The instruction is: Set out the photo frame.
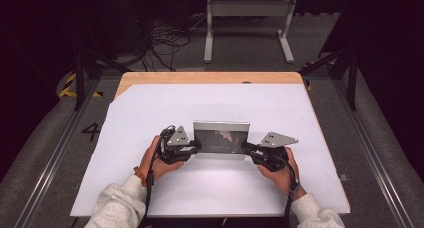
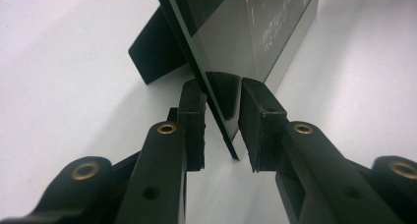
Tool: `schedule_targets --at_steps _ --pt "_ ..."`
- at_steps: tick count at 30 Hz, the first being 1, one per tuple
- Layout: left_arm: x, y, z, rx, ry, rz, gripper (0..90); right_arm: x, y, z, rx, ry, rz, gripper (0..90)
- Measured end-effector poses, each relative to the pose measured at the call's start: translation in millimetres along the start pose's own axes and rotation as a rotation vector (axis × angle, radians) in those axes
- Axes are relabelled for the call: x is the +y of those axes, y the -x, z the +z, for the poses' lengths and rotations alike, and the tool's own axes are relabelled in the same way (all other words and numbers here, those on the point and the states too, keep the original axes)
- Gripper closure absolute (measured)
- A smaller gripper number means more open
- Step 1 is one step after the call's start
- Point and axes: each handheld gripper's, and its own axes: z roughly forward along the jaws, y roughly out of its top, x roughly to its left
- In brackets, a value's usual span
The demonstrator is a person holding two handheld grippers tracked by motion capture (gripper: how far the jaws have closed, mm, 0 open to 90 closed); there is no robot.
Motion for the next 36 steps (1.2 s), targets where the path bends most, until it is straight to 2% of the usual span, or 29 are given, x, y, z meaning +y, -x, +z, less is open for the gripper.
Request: schedule_targets --at_steps 22,32,36 --pt "-5.2 4.1 8.5 -0.002 -0.038 0.003 71.9 -4.3 -2.5 2.4 -0.016 -0.041 -0.018 76.8" --pt "-8.6 4.9 -1.6 0.018 -0.018 -0.004 70.6 -3.5 -0.4 -4.9 -0.032 -0.032 -0.026 76.8" --pt "-14.1 7.8 -12.6 0.038 -0.004 -0.003 69.0 -2.0 -3.6 -10.5 -0.046 -0.022 -0.06 76.2"
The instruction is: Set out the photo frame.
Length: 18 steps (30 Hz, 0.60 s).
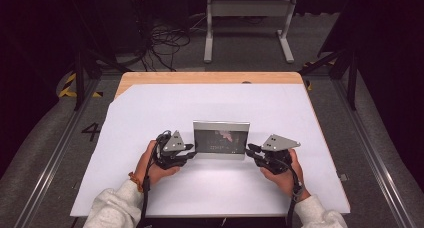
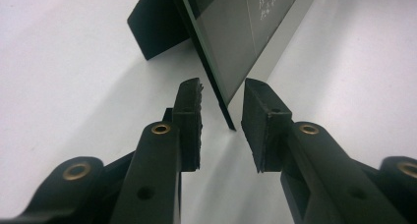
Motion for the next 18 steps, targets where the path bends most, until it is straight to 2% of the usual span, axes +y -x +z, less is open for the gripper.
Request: schedule_targets --at_steps 10,16,18 --pt "-9.5 3.8 -13.1 0.011 0.019 -0.009 66.6 -1.6 -6.2 -2.6 -0.006 -0.015 -0.032 74.3" --pt "-12.9 10.3 -15.7 -0.001 0.012 0.0 65.3 -2.4 -8.9 -3.2 -0.008 -0.023 -0.04 70.8" --pt "-15.3 12.6 -17.8 0.002 0.013 0.0 62.3 -2.4 -10.6 -3.4 -0.012 -0.028 -0.048 66.9"
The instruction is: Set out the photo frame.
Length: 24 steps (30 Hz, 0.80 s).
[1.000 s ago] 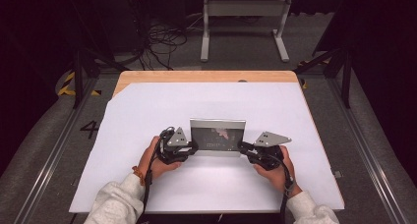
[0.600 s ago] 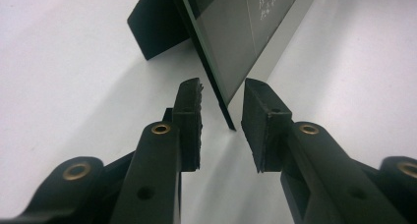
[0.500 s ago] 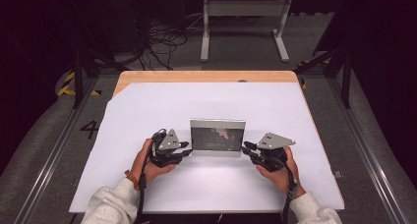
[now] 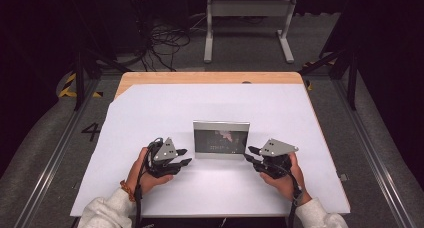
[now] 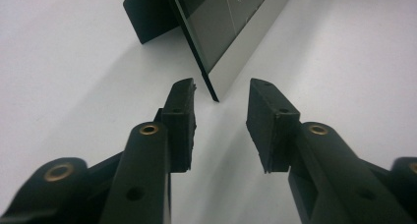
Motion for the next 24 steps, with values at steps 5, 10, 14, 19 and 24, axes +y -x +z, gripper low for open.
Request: schedule_targets --at_steps 5,10,14,19,24 --pt "-4.4 3.5 -3.3 -0.007 -0.001 0.003 58.2 -1.5 -2.8 -0.8 0.005 -0.01 -0.011 61.0" --pt "-7.8 6.6 -3.8 -0.016 -0.008 0.007 52.0 -4.8 -6.2 -1.7 0.025 -0.033 -0.021 52.9" --pt "-10.2 10.1 -3.5 -0.024 -0.01 0.006 45.7 -7.4 -10.7 -0.6 0.043 -0.052 -0.042 47.3" --pt "-13.5 15.5 -0.4 -0.024 -0.027 0.013 40.2 -10.3 -15.1 -0.2 0.05 -0.062 -0.06 40.7" --pt "-14.4 20.3 1.3 -0.021 -0.03 0.018 28.8 -14.1 -17.1 -1.2 0.05 -0.07 -0.069 32.7"
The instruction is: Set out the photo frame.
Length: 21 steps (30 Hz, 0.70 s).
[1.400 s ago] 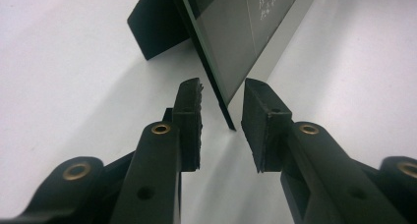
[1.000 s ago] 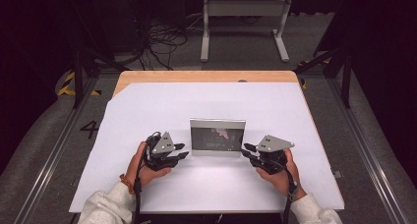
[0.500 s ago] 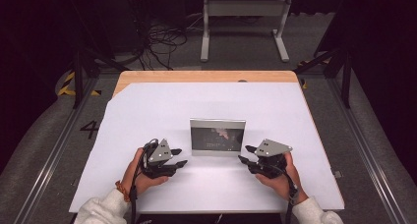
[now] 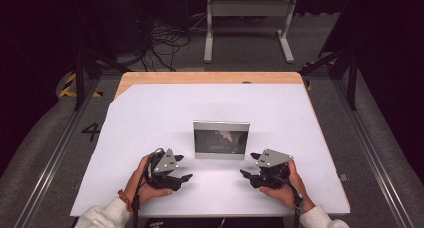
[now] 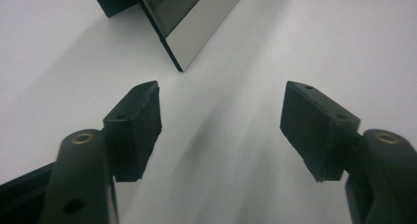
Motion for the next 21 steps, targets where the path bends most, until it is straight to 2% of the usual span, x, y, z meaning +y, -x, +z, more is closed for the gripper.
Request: schedule_targets --at_steps 3,6,11,15,17,21 --pt "-0.7 4.2 1.8 -0.006 -0.002 0.006 25.1 -1.8 -0.8 -0.9 -0.001 0.002 -0.001 29.7" --pt "-0.8 7.1 1.7 -0.013 -0.004 0.016 20.6 -3.8 -1.6 -2.5 -0.011 0.001 -0.004 21.4" --pt "-1.3 9.3 -1.0 -0.032 0.038 -0.006 14.0 -6.4 -2.8 -6.8 -0.005 0.014 -0.009 13.0" --pt "-3.0 10.3 -0.8 -0.039 0.064 -0.021 9.2 -8.4 -3.0 -9.5 0.016 0.047 -0.003 10.0" --pt "-3.7 11.0 0.2 -0.05 0.06 -0.012 6.5 -8.2 -3.0 -9.9 0.022 0.055 0.0 9.5" --pt "-4.2 13.2 2.4 -0.043 0.048 -0.003 6.4 -7.4 -3.3 -8.9 0.024 0.059 -0.003 9.4"
